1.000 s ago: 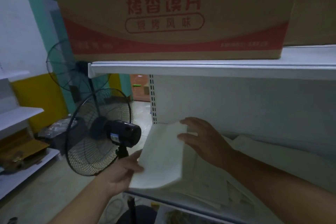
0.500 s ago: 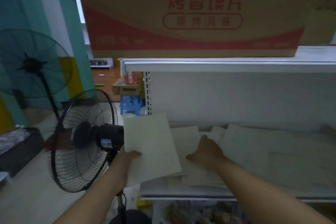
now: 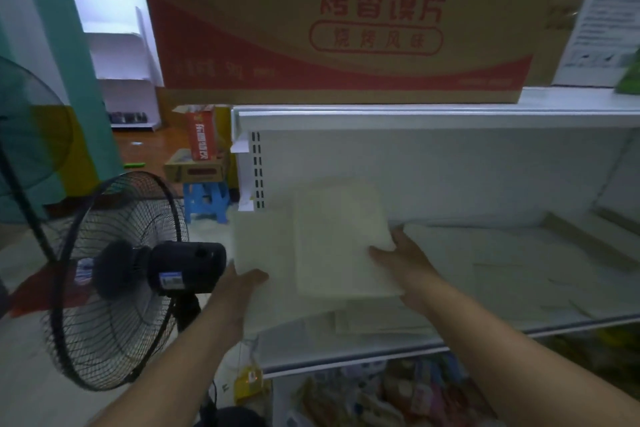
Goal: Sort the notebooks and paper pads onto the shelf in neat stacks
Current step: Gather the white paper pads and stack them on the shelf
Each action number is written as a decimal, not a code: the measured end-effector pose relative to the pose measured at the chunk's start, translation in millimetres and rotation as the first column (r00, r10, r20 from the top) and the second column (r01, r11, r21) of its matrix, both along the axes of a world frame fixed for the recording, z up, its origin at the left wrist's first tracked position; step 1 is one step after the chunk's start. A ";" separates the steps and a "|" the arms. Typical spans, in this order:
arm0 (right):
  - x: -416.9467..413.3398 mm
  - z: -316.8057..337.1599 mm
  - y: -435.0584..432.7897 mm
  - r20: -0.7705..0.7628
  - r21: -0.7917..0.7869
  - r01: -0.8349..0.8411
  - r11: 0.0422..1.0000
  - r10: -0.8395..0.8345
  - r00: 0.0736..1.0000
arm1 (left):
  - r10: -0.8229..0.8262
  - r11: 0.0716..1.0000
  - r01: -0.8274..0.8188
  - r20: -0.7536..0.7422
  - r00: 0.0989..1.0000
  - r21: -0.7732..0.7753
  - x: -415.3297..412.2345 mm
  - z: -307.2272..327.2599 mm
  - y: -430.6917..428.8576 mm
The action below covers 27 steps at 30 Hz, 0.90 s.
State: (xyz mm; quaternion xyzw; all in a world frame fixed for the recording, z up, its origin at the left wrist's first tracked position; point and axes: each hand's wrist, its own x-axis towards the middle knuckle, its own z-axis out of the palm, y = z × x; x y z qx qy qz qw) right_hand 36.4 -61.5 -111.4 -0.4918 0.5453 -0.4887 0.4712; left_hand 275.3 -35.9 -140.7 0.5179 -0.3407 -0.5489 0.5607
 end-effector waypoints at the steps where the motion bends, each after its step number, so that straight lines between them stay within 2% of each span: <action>1: 4.5 -1.8 4.4 -0.036 0.001 -0.034 0.999 0.034 0.999 | -0.026 1.000 0.026 -0.025 0.999 0.004 -12.1 2.8 -0.8; 5: 7.9 -7.3 14.7 -0.216 -0.039 -0.037 0.999 0.027 0.976 | -0.129 0.992 0.129 -0.011 0.992 0.004 -47.7 7.8 -4.3; 8: -17.3 -4.6 11.8 -0.423 -0.069 -0.107 0.992 0.068 0.904 | -0.177 0.984 0.177 -0.006 0.984 -0.010 -64.7 10.9 -0.7; 9: -34.4 -5.9 7.6 -0.526 -0.057 -0.069 0.996 0.029 0.850 | -0.190 0.982 0.189 -0.019 0.982 -0.008 -68.8 10.2 -0.7; 11: -76.9 -12.6 -3.4 -0.753 -0.033 0.143 0.989 -0.119 0.647 | -0.227 0.974 0.227 -0.055 0.972 -0.007 -76.7 9.5 -0.9; 12: -97.1 -18.4 -7.3 -0.815 0.005 0.255 0.967 -0.144 0.562 | -0.236 0.972 0.236 -0.060 0.970 -0.010 -81.1 9.9 -0.2; 13: -112.8 -23.4 -8.8 -0.841 0.069 0.327 0.943 -0.121 0.527 | -0.238 0.971 0.238 -0.059 0.969 -0.014 -86.1 10.1 0.7; 15: -128.9 -31.6 -10.8 -0.814 0.211 0.354 0.911 -0.036 0.579 | -0.226 0.974 0.225 -0.054 0.973 -0.018 -95.8 8.8 2.2; 17: -132.9 -34.5 -13.1 -0.758 0.253 0.323 0.912 -0.020 0.652 | -0.196 0.981 0.195 -0.052 0.979 -0.019 -104.2 6.9 4.2; 20: -139.0 -27.0 -13.7 -0.703 0.224 0.294 0.929 -0.055 0.709 | -0.153 0.988 0.152 -0.029 0.988 -0.022 -110.8 8.4 6.6; 23: -157.6 -17.8 -12.7 -0.565 0.166 0.239 0.957 -0.106 0.819 | -0.148 0.987 0.148 0.009 0.989 -0.056 -115.2 20.3 6.5; 26: -190.8 -6.8 -3.8 -0.444 0.055 0.241 0.969 -0.192 0.875 | -0.145 0.982 0.158 0.120 0.982 -0.106 -132.7 31.0 5.2; 27: -205.2 -2.3 1.4 -0.349 0.025 0.266 0.964 -0.241 0.905 | -0.139 0.978 0.162 0.169 0.976 -0.132 -141.7 32.8 3.8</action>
